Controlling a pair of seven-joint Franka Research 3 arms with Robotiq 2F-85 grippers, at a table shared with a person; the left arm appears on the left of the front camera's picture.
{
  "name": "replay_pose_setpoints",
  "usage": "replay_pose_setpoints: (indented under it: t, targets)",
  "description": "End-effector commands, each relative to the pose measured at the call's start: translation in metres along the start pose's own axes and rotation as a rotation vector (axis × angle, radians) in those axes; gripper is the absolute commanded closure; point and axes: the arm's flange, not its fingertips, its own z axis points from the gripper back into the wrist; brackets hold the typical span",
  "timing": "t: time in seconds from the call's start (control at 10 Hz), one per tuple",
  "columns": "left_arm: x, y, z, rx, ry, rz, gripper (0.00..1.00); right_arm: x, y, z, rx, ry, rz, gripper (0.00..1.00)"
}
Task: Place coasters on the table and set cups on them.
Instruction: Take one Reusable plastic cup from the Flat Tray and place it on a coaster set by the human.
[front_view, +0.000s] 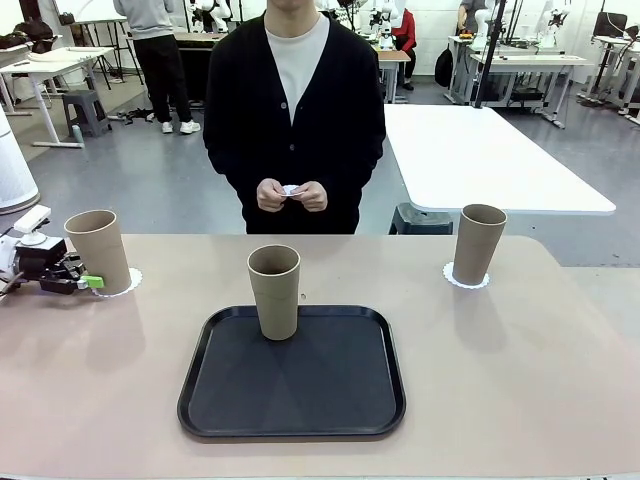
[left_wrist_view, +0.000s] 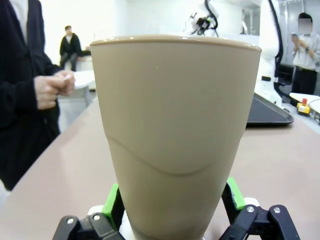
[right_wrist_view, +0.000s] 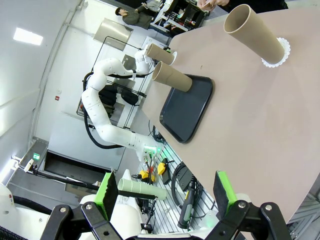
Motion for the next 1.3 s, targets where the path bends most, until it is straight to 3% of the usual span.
replay_pose_setpoints:
  t: [0.0,1.2]
  targets:
    - [-0.002,0.002,0.002,-0.017,0.027,-0.027,0.0,0.0,0.0,0.0,0.004,-0.001,0.008,0.0]
    - [0.0,0.012,0.027,-0.029,0.083,-0.002,0.0,0.0,0.0,0.0,0.004,-0.001,0.008,0.0]
